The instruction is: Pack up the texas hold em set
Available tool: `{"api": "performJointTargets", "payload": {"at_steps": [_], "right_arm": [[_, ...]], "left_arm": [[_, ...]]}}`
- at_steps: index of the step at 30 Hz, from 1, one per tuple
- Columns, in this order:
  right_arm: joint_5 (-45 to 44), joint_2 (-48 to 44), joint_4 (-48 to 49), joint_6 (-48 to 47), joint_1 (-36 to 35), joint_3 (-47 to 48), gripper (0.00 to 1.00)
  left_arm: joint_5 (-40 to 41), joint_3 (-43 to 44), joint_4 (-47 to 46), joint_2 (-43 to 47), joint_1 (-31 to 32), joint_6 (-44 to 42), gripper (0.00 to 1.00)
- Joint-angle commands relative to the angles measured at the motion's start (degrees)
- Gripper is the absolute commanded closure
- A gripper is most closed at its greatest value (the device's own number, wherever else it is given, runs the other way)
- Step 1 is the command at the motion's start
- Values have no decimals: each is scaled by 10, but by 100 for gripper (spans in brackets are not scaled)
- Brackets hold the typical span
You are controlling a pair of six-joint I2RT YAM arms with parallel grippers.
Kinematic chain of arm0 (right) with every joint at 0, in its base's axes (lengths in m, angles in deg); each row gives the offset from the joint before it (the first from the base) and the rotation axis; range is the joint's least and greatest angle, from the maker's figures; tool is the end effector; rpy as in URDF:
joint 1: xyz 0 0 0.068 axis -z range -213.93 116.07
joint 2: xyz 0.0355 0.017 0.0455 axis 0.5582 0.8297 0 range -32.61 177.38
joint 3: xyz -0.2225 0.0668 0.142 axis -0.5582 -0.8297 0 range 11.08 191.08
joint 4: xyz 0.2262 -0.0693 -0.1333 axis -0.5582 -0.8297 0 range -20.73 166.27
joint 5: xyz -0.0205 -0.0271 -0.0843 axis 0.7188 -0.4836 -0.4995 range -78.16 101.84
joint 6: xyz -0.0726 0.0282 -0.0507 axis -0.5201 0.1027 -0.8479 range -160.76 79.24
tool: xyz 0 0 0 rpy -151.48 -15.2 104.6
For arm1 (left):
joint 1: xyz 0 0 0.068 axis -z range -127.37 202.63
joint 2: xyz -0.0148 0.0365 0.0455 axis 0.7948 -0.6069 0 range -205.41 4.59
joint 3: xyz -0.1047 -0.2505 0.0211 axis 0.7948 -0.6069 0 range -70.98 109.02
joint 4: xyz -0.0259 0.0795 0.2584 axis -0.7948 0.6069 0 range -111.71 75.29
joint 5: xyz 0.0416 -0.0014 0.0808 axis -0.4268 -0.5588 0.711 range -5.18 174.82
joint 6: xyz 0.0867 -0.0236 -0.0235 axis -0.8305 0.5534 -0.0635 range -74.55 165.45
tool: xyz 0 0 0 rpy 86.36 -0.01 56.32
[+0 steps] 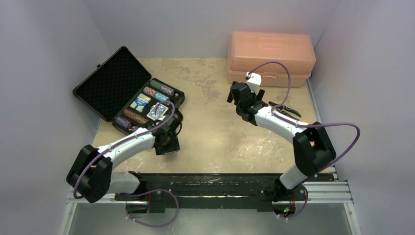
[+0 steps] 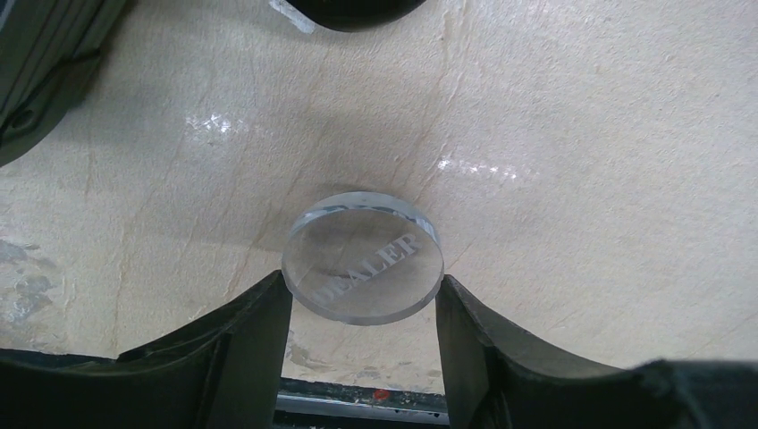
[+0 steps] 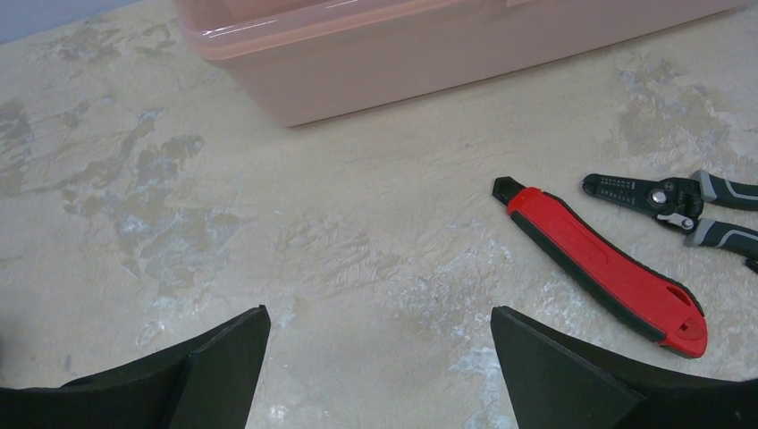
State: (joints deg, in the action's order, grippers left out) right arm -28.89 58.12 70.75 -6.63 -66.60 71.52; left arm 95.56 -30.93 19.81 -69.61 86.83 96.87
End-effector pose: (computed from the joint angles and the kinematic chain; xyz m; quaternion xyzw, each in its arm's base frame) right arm 0.3543 0.1623 0.2193 0.1691 0.8325 -0.0236 0.5270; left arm 0.2009 -0.1176 0.1219 -0.1596 0.9749 -0.0163 0.1542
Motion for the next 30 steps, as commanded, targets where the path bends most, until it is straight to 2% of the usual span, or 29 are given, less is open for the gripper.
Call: {"api": "performJointTargets", "payload": {"at_steps": [1, 21, 30], "right_arm": [[1, -15, 16, 9, 2, -4, 1], [3, -15, 16, 11, 2, -4, 1], [2, -18, 15, 11, 2, -6, 1]], "left_arm": [[16, 28, 4, 17, 2, -10, 77], [66, 124, 89, 60, -3, -44, 76], [63, 154, 103, 70, -48, -76, 76]]}}
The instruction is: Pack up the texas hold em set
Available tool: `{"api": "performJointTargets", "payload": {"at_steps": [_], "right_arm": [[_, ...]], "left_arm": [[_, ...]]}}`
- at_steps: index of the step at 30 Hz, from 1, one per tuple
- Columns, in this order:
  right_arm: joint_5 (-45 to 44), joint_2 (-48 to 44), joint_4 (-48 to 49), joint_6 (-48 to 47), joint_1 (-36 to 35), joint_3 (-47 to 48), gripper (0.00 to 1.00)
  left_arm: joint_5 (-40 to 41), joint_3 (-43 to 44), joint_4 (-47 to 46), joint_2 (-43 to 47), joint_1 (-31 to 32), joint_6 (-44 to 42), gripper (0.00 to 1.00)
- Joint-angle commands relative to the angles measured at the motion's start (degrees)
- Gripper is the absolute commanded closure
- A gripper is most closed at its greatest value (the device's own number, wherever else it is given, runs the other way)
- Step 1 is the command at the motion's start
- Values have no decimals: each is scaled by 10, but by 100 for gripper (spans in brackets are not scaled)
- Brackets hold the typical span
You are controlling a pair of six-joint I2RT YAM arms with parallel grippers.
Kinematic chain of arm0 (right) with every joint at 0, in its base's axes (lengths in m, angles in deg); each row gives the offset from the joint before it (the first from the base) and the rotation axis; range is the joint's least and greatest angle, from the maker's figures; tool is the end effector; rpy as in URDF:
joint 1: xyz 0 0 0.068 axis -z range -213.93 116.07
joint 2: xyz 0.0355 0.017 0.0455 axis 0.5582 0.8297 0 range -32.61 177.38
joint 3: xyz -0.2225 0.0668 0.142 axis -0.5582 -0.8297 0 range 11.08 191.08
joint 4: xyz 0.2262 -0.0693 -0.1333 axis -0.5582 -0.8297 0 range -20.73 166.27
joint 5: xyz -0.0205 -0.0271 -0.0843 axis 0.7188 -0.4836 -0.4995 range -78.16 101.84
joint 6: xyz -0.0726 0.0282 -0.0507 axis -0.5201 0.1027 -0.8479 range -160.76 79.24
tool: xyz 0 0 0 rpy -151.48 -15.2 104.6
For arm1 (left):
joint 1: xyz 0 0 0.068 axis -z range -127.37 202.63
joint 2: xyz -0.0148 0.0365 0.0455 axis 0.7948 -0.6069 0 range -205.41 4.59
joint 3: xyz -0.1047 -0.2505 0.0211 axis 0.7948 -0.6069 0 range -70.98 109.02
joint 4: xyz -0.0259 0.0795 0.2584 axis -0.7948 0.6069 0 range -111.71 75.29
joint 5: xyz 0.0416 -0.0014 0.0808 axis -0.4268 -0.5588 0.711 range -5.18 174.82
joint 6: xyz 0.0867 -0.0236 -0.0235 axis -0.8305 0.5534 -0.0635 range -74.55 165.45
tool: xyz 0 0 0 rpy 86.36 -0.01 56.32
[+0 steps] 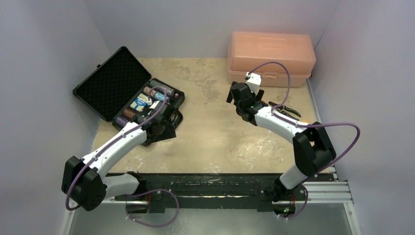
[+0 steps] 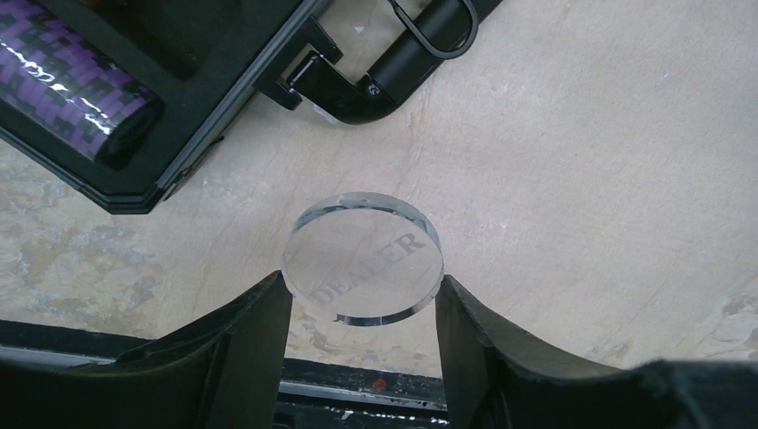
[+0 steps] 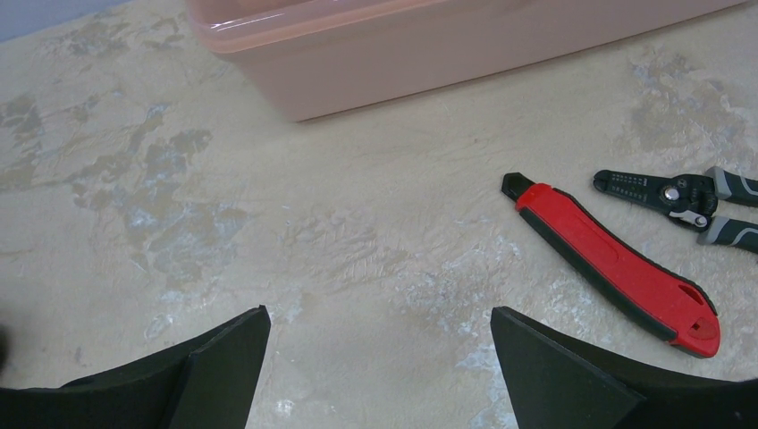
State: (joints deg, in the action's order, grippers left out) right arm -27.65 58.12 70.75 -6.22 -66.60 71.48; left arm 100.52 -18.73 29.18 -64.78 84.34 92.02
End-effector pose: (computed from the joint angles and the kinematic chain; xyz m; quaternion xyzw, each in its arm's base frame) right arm 0.3542 0.1639 0.2184 0.1674 0.8354 -0.0135 0.5233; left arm 0.2221 -0.1106 0.1989 -0.1517 0.9609 -0.0153 0.2312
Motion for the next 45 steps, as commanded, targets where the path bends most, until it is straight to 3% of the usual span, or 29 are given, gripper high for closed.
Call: {"api": "performJointTargets", "payload": {"at_steps": [1, 9, 17, 38, 45], "right_arm": [[-10, -18, 16, 7, 2, -5, 1], [-9, -17, 16, 7, 2, -5, 1], [-2, -20, 19, 5, 2, -7, 1], [5, -15, 18, 4, 2, -4, 1], [5, -15, 16, 3, 2, -2, 1]], "left_arm": [[12, 35, 11, 26, -31, -33, 76], [10, 66, 23, 47, -111, -78, 75], [-5, 138, 25, 6, -188, -113, 75], [-89, 331, 7, -222, -345, -143, 75], [-95, 395, 24, -310, -366, -155, 76]]}}
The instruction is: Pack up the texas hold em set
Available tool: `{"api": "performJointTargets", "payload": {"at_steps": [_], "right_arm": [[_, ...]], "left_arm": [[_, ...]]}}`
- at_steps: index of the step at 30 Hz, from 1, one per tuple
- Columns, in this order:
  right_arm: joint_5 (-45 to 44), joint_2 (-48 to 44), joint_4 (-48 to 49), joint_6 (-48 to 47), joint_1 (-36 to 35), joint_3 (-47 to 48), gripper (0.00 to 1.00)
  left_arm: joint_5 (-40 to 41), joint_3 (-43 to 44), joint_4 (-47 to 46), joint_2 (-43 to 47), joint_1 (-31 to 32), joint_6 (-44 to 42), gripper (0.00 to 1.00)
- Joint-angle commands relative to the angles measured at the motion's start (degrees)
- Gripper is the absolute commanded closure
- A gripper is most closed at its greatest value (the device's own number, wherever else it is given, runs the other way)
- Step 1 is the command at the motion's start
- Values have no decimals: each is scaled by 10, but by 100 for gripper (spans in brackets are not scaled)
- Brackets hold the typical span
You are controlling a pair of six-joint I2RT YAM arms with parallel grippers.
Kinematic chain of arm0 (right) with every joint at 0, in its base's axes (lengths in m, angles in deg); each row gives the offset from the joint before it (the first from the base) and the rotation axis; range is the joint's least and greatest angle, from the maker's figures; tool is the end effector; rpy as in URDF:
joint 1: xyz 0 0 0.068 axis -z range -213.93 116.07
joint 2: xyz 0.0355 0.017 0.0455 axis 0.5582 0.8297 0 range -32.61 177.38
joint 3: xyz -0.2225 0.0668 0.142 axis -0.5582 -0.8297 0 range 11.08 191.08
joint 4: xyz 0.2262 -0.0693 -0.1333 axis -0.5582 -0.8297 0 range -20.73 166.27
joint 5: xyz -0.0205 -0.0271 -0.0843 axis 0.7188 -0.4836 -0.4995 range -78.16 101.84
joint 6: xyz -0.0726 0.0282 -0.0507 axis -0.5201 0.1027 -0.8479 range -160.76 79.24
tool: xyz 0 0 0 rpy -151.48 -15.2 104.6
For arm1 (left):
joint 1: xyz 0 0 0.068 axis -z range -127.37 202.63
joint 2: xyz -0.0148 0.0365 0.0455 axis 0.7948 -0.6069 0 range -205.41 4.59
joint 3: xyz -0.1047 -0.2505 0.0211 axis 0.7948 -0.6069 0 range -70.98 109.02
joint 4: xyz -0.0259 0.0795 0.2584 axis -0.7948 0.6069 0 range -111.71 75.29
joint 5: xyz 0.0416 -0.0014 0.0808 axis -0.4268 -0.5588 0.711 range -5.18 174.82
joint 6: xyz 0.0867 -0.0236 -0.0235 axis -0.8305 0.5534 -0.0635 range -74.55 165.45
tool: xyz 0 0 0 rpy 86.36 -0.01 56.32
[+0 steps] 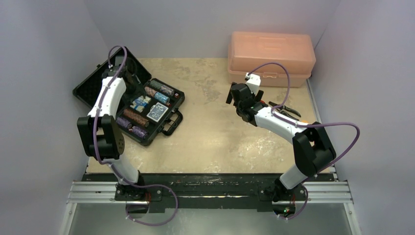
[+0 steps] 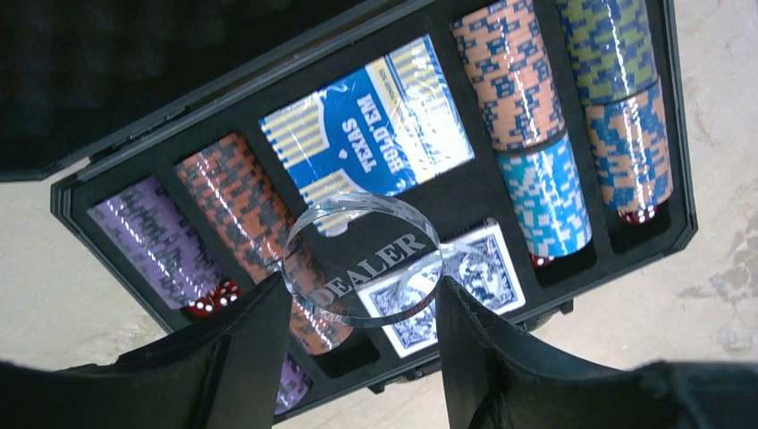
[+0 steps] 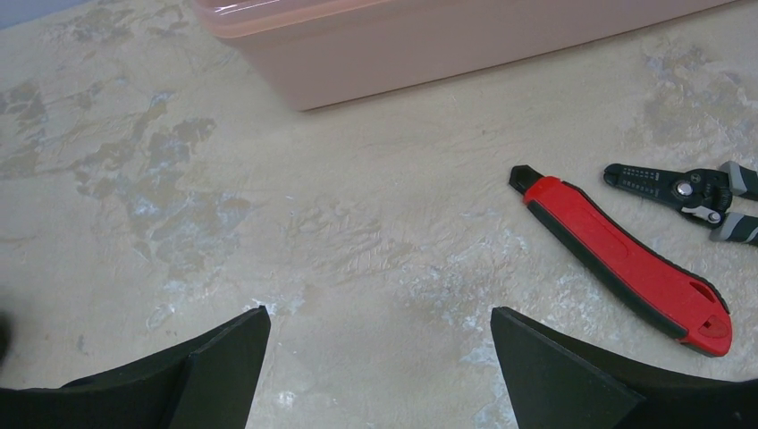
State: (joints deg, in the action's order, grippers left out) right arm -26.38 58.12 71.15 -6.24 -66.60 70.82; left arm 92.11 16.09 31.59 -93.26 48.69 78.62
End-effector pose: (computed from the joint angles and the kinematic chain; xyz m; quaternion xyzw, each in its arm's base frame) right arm 0.3531 0.1650 0.2143 0.1620 0.8398 -0.0062 0.5181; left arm 0.3854 0.0372 0.2445 -0.3231 0.9174 0.0035 0.2322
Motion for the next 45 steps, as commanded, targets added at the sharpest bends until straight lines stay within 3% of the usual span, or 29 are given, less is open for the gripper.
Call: {"api": "performJointTargets", "payload": {"at_steps": [1, 15, 24, 33, 41, 45], "right_arm": [[-8, -15, 12, 3, 2, 5, 1], [-12, -14, 12, -1, 2, 5, 1], [-10, -15, 12, -2, 3, 5, 1], [-10, -18, 13, -3, 3, 5, 1], [-9, -19, 13, -3, 4, 3, 1], [-9, -20, 13, -3, 4, 3, 1]], "left_arm": [[-11, 52, -1, -34, -11, -23, 76], [-16, 67, -15, -111, -27, -40, 75], [-26, 55, -39, -120, -30, -45, 64], [-23, 45, -46, -114, -30, -45, 44], [-22, 26, -58, -92, -30, -42, 10], [-17, 24, -53, -67, -29, -44, 4]]}}
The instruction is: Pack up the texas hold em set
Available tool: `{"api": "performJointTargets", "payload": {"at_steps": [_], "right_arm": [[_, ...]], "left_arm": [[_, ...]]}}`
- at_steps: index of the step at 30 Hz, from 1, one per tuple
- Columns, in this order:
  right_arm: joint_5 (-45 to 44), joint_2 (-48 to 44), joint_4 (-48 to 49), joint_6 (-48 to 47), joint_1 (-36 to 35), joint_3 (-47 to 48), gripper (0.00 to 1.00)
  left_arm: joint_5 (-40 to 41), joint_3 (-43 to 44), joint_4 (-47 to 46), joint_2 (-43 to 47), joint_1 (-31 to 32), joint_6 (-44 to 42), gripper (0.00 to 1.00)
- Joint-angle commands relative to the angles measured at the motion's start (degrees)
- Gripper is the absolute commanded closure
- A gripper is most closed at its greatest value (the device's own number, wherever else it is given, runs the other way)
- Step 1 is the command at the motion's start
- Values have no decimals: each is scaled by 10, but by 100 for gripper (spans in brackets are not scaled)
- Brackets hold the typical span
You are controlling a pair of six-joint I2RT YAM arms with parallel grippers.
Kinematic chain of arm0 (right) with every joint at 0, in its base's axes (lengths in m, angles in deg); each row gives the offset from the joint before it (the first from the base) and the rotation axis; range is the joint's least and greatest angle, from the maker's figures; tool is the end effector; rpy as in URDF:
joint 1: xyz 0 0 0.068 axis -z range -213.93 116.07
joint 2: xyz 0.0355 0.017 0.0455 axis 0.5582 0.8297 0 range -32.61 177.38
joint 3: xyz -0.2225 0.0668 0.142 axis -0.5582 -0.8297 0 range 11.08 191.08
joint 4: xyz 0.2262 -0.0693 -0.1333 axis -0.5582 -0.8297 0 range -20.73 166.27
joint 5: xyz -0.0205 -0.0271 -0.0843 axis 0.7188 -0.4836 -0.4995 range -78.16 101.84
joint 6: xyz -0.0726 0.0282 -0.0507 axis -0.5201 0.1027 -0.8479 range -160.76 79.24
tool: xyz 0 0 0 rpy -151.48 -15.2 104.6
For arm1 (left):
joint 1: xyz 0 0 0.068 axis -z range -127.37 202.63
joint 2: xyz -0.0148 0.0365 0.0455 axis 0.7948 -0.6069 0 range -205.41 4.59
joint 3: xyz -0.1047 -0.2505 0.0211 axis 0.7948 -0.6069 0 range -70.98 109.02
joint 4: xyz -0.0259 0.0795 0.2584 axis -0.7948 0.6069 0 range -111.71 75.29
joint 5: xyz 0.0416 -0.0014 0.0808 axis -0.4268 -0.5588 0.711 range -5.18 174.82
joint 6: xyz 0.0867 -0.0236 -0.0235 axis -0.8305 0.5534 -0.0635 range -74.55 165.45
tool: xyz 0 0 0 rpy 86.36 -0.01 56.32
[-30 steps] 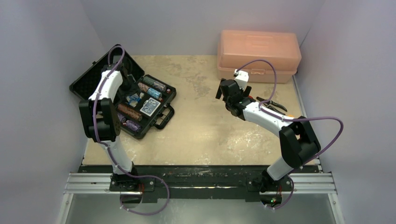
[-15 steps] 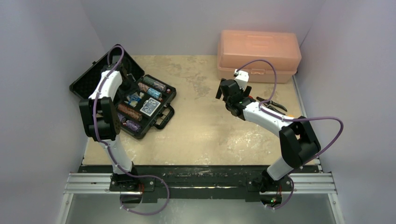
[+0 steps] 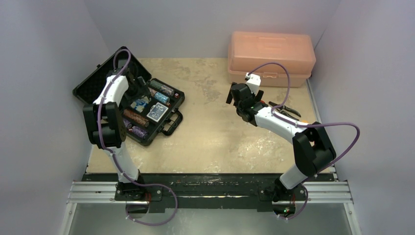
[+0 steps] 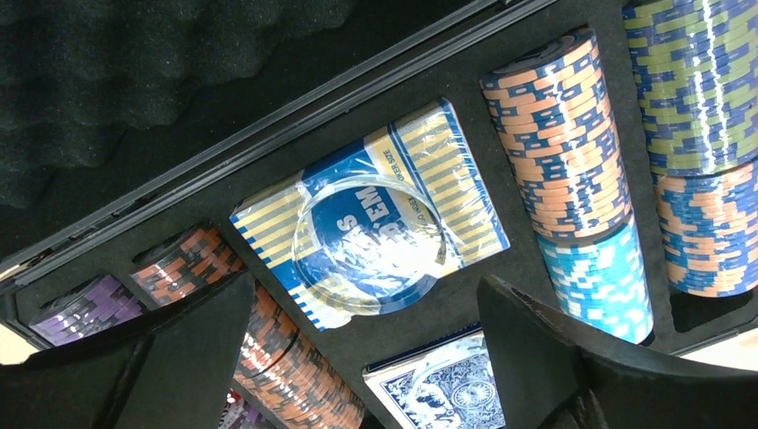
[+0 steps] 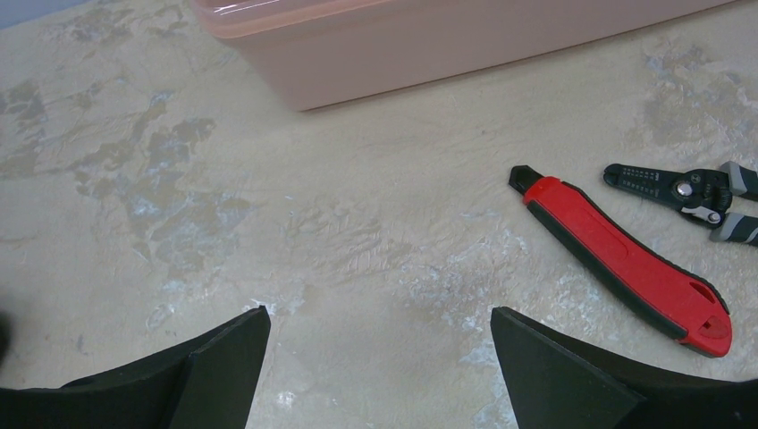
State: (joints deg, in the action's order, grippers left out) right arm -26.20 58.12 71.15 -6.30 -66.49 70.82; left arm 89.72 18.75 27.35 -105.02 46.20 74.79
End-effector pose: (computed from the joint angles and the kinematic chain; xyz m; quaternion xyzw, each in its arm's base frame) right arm 0.3535 0.1645 0.2142 0.1617 0.8402 -0.0057 0.5176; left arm 0.4224 0.0548 0.1844 -0.3092 0.9324 0.0049 0.1873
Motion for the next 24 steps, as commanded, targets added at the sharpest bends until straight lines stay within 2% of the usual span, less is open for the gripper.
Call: {"api": "performJointTargets", "payload": {"at_steps": [1, 6, 11, 15, 17, 22, 24], "right_arm": [[-12, -20, 12, -3, 4, 3, 1], [-15, -22, 10, -4, 4, 4, 1], [-13, -24, 9, -3, 4, 5, 1], [-13, -23, 9, -2, 4, 5, 1], [-13, -22, 10, -2, 5, 5, 1], [-15, -22, 11, -3, 5, 5, 1], [-15, -23, 11, -4, 6, 5, 1]], "left_arm": [[9, -7, -9, 60, -3, -6, 3], [38, -37, 14, 121, 15, -13, 3], [93, -92, 23, 201, 59, -35, 6], [164, -142, 11, 252, 129, -81, 3], [156, -177, -11, 281, 142, -106, 2], [9, -238, -28, 338, 143, -129, 4], [5, -266, -40, 347, 143, -122, 6]]}}
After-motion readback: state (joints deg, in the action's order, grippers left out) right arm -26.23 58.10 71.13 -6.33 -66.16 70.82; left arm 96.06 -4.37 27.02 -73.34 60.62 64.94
